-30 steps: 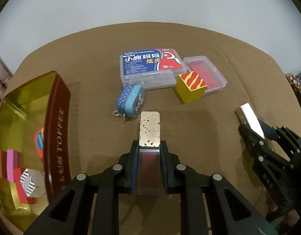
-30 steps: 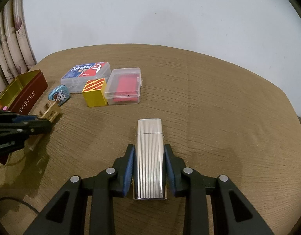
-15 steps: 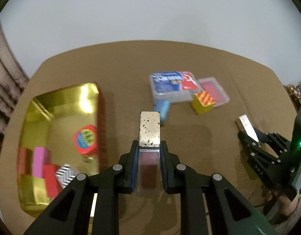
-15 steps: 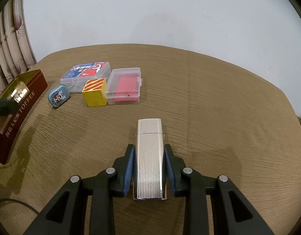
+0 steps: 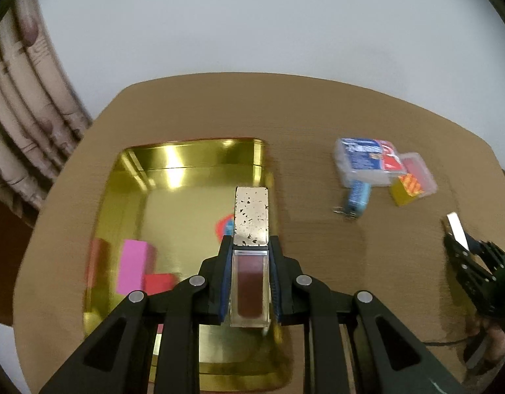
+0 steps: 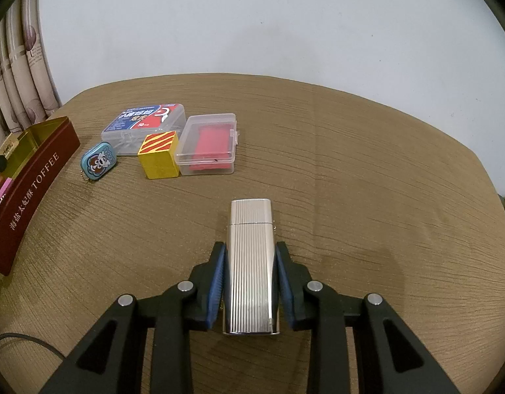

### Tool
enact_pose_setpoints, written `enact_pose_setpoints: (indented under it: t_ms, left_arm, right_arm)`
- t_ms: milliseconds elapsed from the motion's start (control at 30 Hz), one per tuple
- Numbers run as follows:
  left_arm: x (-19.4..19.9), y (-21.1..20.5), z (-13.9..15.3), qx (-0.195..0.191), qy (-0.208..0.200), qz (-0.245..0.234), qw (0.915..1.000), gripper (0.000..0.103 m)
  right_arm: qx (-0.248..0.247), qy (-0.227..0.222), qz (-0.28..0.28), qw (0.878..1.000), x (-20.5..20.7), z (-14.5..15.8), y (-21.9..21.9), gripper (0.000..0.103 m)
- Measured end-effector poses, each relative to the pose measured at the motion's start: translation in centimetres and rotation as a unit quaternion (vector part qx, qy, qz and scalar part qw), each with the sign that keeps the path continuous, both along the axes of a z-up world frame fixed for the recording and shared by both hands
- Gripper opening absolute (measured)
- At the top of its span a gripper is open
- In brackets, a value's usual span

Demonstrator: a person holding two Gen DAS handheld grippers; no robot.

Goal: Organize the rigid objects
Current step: 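Carry the pink tube into the gold tin and open the left tool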

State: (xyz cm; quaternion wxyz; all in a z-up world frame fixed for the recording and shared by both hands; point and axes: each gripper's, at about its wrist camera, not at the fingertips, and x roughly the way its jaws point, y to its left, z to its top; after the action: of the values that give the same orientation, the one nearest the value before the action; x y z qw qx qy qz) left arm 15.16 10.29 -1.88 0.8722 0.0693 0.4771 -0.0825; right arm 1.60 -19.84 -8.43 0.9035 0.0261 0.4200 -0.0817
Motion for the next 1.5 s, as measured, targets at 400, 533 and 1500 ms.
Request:
enact_pose_setpoints:
  t_ms: [400, 533, 1500]
  left_arm:
    - [4.1, 5.6, -1.3, 0.021, 0.021, 0.057, 0.998, 0.017]
    - [5.6, 6.7, -1.8, 0.03, 0.025, 0.064, 0.9972, 0.017]
    - [9.1, 8.4, -5.6, 0.047, 0.066, 0.083, 0.9933, 0.026]
  right_arm:
    - [0.0, 0.0, 0.0, 1.0, 0.0, -0.1, -0.1, 0.03]
    - [0.0, 0.0, 0.0, 1.0, 0.0, -0.1, -0.1, 0.03]
    - [-0.003, 0.001, -0.001, 1.0, 0.0, -0.1, -0.1, 0.03]
